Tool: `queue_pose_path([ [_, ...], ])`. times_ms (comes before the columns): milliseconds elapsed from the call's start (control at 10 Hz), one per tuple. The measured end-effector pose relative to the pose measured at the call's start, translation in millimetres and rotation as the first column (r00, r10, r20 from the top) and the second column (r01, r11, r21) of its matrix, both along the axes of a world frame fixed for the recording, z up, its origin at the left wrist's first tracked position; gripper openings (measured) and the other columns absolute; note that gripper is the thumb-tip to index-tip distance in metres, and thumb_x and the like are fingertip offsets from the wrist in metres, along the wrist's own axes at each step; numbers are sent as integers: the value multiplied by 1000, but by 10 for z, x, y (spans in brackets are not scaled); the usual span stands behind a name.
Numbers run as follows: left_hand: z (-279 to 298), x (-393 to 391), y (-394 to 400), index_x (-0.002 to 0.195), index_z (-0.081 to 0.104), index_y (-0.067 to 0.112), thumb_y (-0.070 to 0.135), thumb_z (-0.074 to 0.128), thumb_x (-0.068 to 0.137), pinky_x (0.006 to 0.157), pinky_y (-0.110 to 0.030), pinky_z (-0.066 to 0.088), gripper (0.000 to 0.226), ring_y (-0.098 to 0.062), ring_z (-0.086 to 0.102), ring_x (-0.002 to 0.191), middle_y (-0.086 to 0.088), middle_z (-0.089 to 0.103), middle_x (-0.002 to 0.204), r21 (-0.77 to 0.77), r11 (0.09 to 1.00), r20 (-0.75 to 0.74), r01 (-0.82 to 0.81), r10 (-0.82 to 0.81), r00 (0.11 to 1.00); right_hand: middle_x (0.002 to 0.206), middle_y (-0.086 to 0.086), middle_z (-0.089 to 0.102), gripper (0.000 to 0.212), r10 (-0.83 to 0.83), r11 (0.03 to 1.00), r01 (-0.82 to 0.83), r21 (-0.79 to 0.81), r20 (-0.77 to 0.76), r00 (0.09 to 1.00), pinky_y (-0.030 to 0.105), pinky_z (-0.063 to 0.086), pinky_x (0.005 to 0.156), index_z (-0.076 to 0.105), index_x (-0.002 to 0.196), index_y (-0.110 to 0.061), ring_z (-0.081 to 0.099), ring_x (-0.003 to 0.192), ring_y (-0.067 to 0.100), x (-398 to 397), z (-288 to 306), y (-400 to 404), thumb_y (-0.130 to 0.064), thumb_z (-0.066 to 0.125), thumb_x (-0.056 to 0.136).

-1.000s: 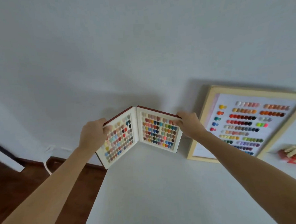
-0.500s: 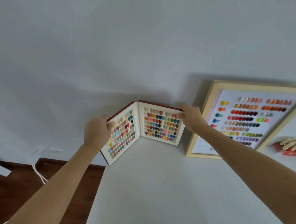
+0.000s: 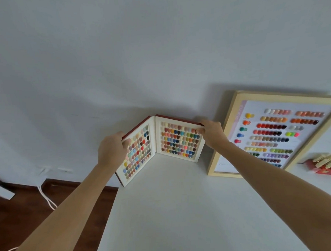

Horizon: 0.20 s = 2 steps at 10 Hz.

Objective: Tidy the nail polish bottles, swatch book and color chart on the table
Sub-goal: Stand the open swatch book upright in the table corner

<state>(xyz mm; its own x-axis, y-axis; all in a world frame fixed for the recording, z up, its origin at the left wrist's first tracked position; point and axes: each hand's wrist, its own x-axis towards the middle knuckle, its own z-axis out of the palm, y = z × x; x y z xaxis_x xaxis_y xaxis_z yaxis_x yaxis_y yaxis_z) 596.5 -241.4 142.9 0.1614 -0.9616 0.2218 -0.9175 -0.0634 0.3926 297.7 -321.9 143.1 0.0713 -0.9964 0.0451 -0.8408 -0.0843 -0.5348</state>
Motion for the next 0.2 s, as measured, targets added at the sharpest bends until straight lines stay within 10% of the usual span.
queue_pose_path([
  [200,23,-47,20,102,54,9,28,52,94,64,-33,58,21,-27,69,82,-13,69,105,25,999,35,-37,36,999,120,9,61,37,-25,995,25,-92,-8,1000,31,53,79,47,127,-20,62,94,24,64,72,74,-13,57,92],
])
